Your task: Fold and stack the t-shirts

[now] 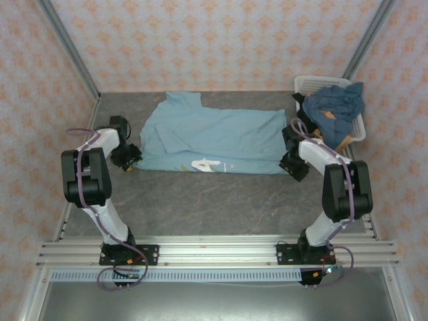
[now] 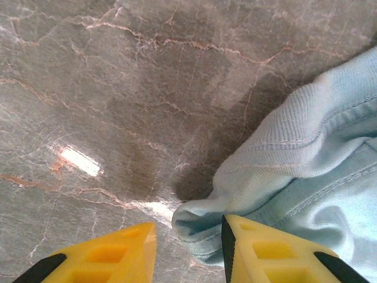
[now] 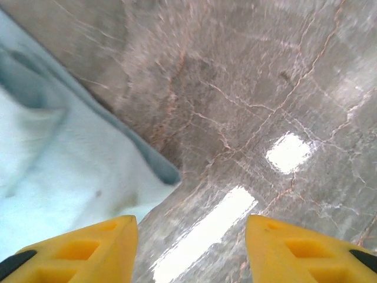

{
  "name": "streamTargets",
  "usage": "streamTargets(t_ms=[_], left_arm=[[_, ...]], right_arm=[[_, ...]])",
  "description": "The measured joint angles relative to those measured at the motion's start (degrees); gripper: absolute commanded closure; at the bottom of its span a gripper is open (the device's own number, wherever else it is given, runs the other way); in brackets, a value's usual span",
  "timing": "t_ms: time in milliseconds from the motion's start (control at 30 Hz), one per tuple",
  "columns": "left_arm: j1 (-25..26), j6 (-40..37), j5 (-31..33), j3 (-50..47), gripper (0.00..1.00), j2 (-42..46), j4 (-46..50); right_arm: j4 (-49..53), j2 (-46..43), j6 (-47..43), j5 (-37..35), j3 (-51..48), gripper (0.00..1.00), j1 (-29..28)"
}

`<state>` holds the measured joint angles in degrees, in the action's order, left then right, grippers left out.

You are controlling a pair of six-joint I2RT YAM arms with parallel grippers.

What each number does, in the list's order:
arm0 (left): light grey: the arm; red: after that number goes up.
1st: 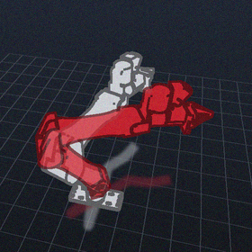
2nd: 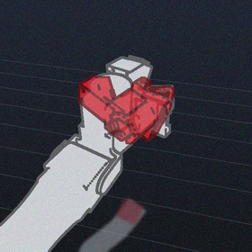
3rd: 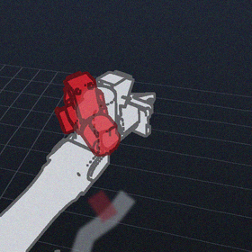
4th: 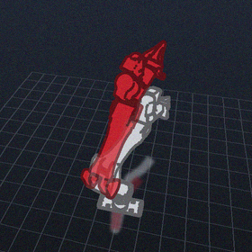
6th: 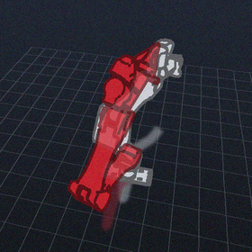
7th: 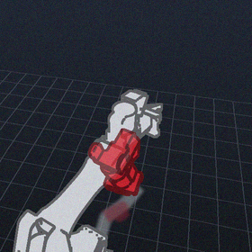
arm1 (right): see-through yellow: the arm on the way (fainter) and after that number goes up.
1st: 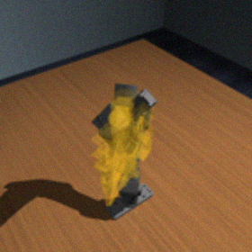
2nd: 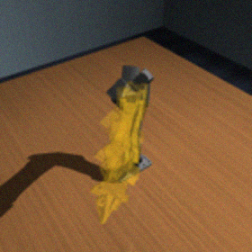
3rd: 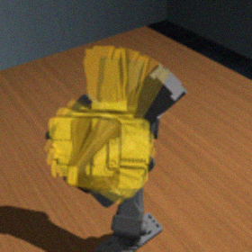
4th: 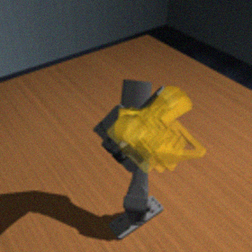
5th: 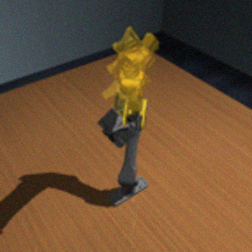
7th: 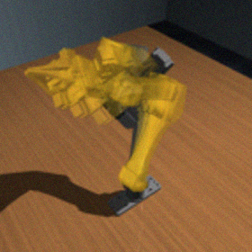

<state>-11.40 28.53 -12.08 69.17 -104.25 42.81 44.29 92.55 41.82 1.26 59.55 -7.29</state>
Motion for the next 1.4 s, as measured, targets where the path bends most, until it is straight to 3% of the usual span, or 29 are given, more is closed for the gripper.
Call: streamTargets(t_ms=[300, 500, 667, 800, 1100, 1400], left_arm=[[0.0, 1.0, -2.7, -1.8, 0.62, 3.1, -0.7], [0.0, 3.3, -3.1, -1.9, 0.75, 1.7, -2.2], [0.0, 5.4, -2.4, -1.8, 1.0, -0.9, -2.8], [0.0, 6.5, -1.2, -1.9, 1.0, -0.9, -2.8], [-1.0, 9.5, 2.8, -11.6, 1.0, 7.7, -2.7], [-1.5, 11.1, 8.6, -23.0, 1.0, 22.1, 1.8]], right_arm=[[-2.4, -2.1, 1.6, 0.7, -3.5, 0.5, 0.0], [-5.4, 2.6, 1.7, 1.2, -2.9, 0.57, 0.2], [-7.1, 5.9, 1.9, 2.1, -1.6, 0.74, 0.3], [-8.2, 6.4, 2.1, 3.0, -1.0, 1.0, 0.3], [-5.4, 4.8, 3.9, 4.1, -2.1, 1.0, -0.1], [2.9, -5.5, 6.5, 7.9, -12.7, 0.97, -1.7]])
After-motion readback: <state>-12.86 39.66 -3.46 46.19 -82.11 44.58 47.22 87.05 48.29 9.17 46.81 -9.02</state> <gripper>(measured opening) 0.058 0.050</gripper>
